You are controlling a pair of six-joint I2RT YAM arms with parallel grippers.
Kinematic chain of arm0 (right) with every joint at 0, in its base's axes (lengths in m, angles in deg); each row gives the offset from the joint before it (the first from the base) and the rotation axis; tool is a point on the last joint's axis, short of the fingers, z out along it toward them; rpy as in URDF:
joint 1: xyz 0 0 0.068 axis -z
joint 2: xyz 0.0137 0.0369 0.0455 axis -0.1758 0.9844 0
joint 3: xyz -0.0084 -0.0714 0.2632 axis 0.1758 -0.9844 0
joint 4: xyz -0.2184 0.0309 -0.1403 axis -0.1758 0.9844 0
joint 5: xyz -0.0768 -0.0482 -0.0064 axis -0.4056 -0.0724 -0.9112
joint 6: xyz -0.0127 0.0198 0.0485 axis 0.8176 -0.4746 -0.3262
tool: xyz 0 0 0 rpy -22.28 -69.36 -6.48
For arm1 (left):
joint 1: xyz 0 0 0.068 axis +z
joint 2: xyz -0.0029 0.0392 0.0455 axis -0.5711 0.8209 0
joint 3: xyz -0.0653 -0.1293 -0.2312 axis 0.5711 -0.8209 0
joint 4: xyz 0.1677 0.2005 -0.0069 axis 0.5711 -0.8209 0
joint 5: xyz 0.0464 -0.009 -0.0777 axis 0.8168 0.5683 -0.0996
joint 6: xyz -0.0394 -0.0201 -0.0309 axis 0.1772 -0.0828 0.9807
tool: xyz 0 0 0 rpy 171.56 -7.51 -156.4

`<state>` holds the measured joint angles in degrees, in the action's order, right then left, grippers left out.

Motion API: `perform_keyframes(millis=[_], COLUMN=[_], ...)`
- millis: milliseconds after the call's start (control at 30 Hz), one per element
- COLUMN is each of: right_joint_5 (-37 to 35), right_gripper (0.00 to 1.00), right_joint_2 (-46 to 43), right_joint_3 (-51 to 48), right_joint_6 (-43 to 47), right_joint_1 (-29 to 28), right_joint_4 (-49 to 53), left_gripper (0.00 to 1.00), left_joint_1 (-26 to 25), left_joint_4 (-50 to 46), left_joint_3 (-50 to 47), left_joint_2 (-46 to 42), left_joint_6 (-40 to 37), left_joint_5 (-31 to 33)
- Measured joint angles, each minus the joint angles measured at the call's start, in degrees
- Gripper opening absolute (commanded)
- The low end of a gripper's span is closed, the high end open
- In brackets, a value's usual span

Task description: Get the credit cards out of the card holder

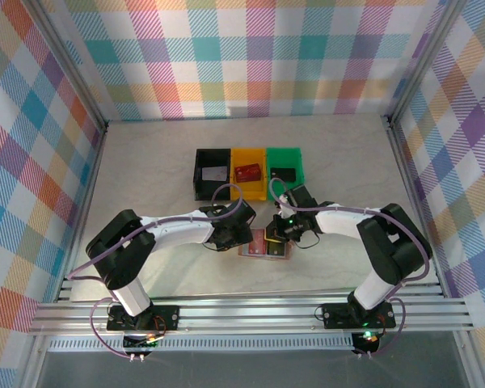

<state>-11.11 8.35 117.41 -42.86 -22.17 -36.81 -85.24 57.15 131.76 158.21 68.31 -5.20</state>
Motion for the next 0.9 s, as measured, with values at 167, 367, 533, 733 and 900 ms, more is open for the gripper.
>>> perform_keyframes(millis=[167, 367, 533, 733, 900], right_joint_5=[0.13, -0.04, -0.39, -1.40, -2.05], right_gripper=[0.00, 0.00, 0.00, 0.00, 0.00], right_joint_2=[0.66, 0.63, 0.63, 0.17, -0.68], right_joint_3=[1.11, 1.68, 1.68, 1.68, 1.66], right_joint_6=[-0.04, 0.04, 0.07, 0.50, 0.90], right_joint_1=[-0.42, -0.42, -0.42, -0.42, -0.42], right_joint_4=[0.09, 0.37, 0.57, 1.70, 2.84], left_gripper=[0.66, 0.66, 0.66, 0.66, 0.64], left_joint_1=[-1.68, -1.99, -1.99, -1.97, -1.99], left_joint_4=[0.13, 0.55, 0.72, 0.72, 0.87], left_joint_3=[0.02, 0.00, -0.11, -0.13, -0.33], left_joint_2=[0.00, 0.35, 0.63, 0.92, 1.01], left_joint_6=[0.66, 1.57, 2.19, 2.45, 3.21], left_joint_5=[-0.66, -0.92, -0.70, -0.46, -0.37])
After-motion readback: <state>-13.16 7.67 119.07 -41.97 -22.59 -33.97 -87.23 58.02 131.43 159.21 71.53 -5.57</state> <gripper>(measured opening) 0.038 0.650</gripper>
